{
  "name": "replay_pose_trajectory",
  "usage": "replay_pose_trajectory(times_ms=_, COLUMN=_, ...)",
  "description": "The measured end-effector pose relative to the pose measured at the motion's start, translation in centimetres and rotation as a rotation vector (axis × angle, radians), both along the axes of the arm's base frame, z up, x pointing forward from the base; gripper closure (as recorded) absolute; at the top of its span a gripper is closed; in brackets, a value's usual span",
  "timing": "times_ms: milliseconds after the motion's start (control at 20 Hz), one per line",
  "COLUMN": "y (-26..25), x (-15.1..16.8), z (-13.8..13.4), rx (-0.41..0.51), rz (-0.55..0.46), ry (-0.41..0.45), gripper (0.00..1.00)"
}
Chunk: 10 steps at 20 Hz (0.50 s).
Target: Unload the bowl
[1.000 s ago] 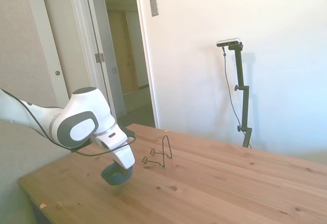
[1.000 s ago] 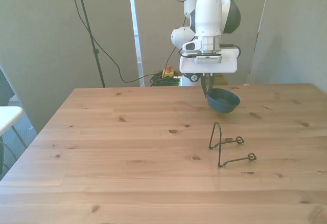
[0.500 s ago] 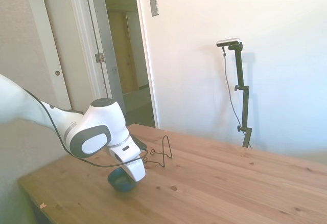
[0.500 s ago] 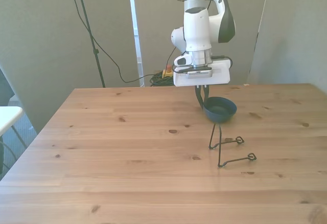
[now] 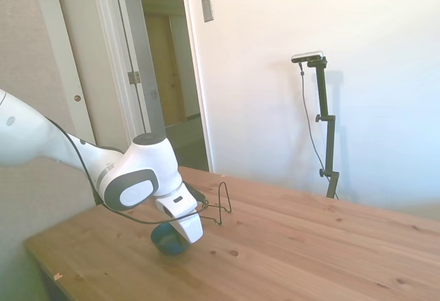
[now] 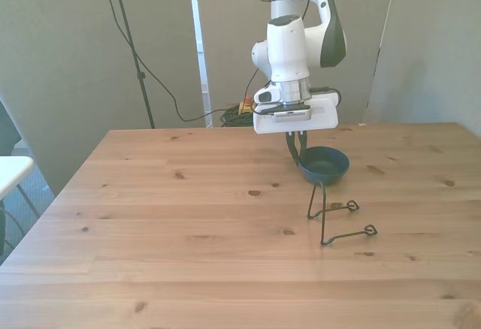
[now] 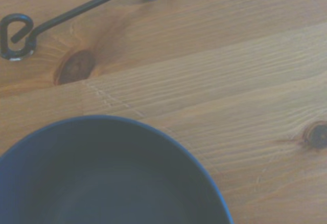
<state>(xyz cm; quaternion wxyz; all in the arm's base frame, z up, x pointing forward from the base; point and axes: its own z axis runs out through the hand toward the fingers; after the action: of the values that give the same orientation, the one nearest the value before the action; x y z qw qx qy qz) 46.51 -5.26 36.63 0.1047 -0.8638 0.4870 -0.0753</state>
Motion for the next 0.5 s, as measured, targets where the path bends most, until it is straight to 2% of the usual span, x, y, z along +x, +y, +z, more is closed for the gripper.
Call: replay_pose_trajectory(times_ms=500, y=-0.02, x=-0.01, z=0.09, rx=-0.001, rz=0.005, ry=-0.003, gripper=0.00)
